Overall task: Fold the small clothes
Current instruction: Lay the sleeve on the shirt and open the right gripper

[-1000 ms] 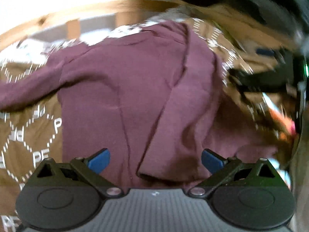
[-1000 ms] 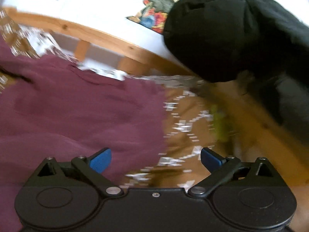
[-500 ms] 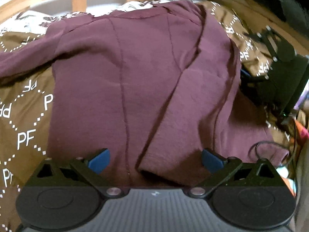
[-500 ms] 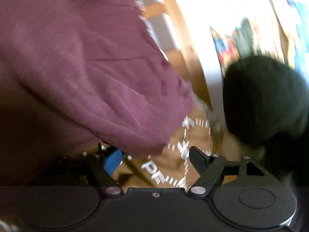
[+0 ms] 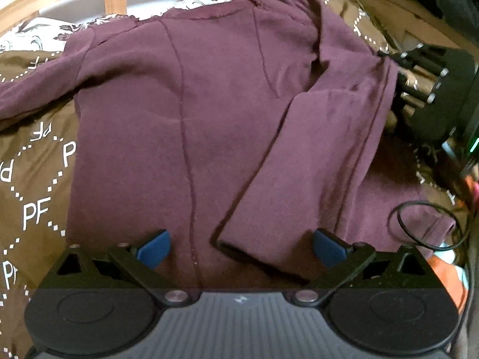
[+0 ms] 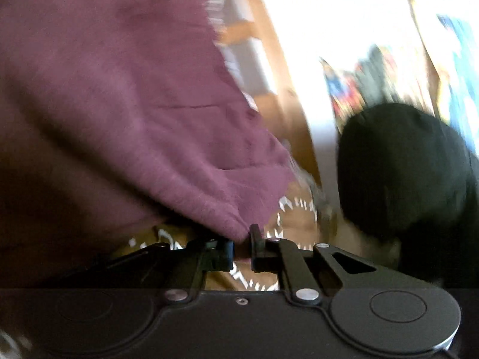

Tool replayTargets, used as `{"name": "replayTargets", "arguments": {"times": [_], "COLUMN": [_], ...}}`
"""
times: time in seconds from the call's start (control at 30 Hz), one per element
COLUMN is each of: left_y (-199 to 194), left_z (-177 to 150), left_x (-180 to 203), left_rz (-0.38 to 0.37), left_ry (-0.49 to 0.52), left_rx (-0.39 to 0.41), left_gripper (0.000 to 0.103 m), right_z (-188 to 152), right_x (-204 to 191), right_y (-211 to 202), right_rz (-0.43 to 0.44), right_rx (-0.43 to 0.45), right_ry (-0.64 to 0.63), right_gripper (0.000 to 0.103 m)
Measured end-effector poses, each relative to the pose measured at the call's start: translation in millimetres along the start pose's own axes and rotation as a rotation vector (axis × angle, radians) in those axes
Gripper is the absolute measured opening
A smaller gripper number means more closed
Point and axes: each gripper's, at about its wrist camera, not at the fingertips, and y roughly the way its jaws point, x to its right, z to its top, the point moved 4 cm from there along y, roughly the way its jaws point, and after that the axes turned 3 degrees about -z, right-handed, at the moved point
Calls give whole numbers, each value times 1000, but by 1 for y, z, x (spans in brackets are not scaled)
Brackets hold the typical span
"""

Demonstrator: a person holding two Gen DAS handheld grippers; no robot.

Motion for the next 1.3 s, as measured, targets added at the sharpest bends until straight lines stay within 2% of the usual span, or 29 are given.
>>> {"name": "replayTargets", "arguments": {"times": [0.1,0.13,0.17,0.2,0.23,0.27,0.4,0.43,0.47,0.53,0.6,0.67,0.7,0.77,0.8,0.87,0.93,0.97,1.07,1.13,1.23,1.3], "left_y": [1,1,0,0,0,0,-1,-1,-1,-1,0,0,0,0,0,0,0,0,1,0,0,1], "left_z": [-1,-2,-2,-3,-2,-2,-4,-3,-3,-3,-3,-2,-1,-1,-2,-3,-3,-3,-4,-4,-5,-5], "left_x": [2,2,3,3,3,3,3,4,4,3,3,3,2,1,1,1,3,4,5,5,4,3], "left_rz": [12,15,17,18,19,20,24,25,24,22,21,19,17,16,15,15,19,20,24,22,17,19], "left_ry": [15,18,20,20,20,21,26,25,24,22,20,13,7,-1,-3,2,13,18,26,27,19,21], "left_rx": [-6,-7,-7,-7,-7,-8,-7,-7,-7,-7,-8,-2,3,5,3,0,1,3,4,7,9,5], "left_gripper": [102,102,102,102,102,102,102,102,102,102,102,102,102,102,102,102,102,102,102,102,102,102], "right_z": [2,2,2,2,4,5,2,2,0,-3,-7,-12,-14,-14,-13,-12,-9,-6,2,2,-6,-14], "right_x": [31,38,40,37,30,21,-18,-25,-29,-31,-29,-28,-27,-29,-30,-34,-25,-14,29,48,61,58], "right_y": [3,6,7,7,6,5,-4,-3,-2,3,4,5,5,5,5,0,-3,-2,-1,-2,1,7], "right_rz": [92,130,149,134,105,78,-20,-58,-86,-106,-108,-97,-92,-79,-72,-58,-42,-19,60,97,121,150], "right_rx": [-117,-147,-156,-145,-129,-107,-20,14,34,42,32,29,30,42,50,45,11,-13,-101,-137,-202,-253], "right_ry": [372,473,506,471,396,297,-82,-173,-236,-305,-323,-333,-338,-342,-346,-329,-210,-86,394,645,861,881], "right_gripper": [11,12,20,24,34,39,45,51,58,61,57,41,37,12,8,8,8,7,7,7,8,11]}}
